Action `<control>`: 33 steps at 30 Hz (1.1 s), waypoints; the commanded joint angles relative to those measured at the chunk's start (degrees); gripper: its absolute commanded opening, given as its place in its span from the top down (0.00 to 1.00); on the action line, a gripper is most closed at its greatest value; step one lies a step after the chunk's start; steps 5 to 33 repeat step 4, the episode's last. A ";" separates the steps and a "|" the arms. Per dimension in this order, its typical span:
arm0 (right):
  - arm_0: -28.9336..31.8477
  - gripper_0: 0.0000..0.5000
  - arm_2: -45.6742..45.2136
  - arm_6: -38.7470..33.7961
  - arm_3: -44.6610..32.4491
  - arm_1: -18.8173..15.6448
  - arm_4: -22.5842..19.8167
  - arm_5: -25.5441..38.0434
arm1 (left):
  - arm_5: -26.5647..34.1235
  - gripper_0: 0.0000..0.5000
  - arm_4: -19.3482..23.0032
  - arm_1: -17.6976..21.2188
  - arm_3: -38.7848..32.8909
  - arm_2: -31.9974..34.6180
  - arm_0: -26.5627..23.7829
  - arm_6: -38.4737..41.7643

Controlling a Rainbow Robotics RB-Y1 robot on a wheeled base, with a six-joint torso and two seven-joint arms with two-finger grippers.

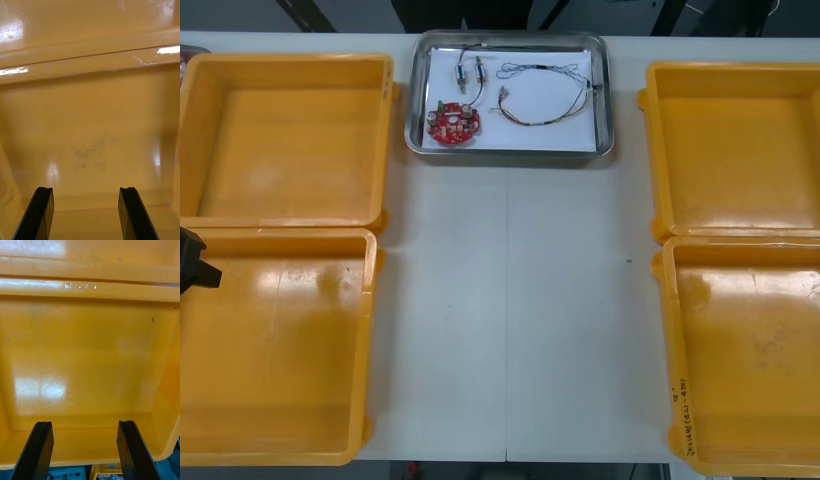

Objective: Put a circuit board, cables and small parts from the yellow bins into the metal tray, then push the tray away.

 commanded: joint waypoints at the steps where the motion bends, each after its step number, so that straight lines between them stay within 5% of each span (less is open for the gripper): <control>1: 0.96 0.00 -0.88 2.67 -0.41 -2.20 0.43 0.17 | 0.36 0.00 -0.48 2.43 -0.23 1.71 1.08 -2.17; 33: 0.96 0.00 -0.88 2.67 -0.41 -2.20 0.43 0.17 | 0.36 0.00 -0.48 2.43 -0.23 1.71 1.08 -2.17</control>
